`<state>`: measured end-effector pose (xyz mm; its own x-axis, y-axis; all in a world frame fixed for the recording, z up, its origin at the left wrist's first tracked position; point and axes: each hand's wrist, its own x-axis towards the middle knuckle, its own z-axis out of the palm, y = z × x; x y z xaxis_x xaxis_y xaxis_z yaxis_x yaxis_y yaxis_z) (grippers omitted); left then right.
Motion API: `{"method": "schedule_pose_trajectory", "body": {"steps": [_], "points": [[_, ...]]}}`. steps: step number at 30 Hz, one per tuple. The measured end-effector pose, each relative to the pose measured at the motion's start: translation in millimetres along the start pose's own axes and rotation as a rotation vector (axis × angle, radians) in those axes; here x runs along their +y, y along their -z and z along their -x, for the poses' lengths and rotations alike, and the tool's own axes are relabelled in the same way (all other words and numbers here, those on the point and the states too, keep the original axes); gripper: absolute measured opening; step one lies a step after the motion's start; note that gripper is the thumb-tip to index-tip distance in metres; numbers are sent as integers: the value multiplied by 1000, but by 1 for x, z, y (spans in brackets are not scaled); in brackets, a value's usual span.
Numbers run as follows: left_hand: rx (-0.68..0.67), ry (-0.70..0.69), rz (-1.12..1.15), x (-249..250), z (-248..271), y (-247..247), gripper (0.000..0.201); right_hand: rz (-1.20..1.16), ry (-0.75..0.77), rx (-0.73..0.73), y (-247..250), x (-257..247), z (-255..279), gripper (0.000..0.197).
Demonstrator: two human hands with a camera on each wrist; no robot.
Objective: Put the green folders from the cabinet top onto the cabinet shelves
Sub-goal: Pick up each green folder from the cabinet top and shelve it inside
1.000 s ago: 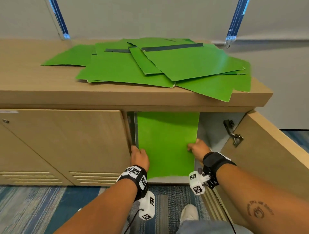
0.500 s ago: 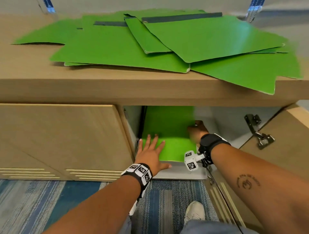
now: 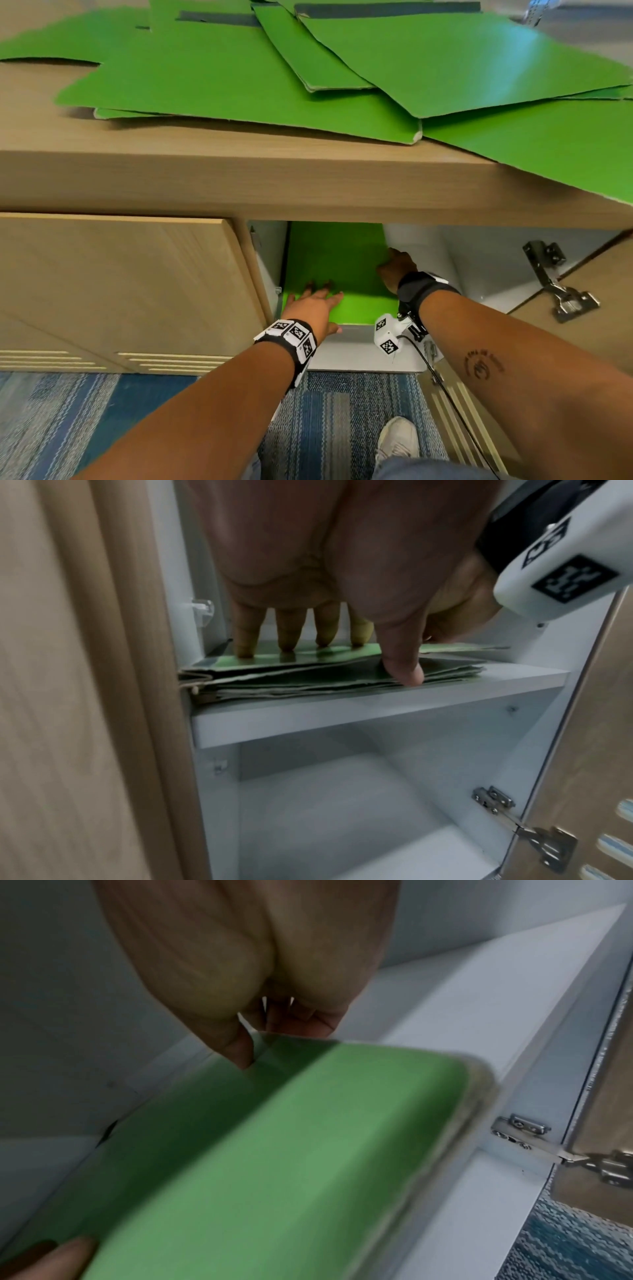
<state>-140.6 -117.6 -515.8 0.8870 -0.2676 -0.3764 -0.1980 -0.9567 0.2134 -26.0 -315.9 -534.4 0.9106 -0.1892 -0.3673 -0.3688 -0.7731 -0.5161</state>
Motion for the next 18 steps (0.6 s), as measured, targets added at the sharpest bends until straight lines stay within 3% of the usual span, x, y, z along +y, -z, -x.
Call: {"method": "schedule_pose_trajectory", "body": {"steps": [6,11,15,18], "points": [[5,12,-44,-3,-7,2,71,114,42,59,-4,-7,11,44],[-27,-5,-66,-16,-12,0,68,167,51,79,-8,-6,21,50],[-51,-2,-59,-15,-11,-1,77,300,61,66,-6,-6,28,51],[-24,-7,-70,-11,-1,9,83,273,122,89,-2,-16,45,57]]}}
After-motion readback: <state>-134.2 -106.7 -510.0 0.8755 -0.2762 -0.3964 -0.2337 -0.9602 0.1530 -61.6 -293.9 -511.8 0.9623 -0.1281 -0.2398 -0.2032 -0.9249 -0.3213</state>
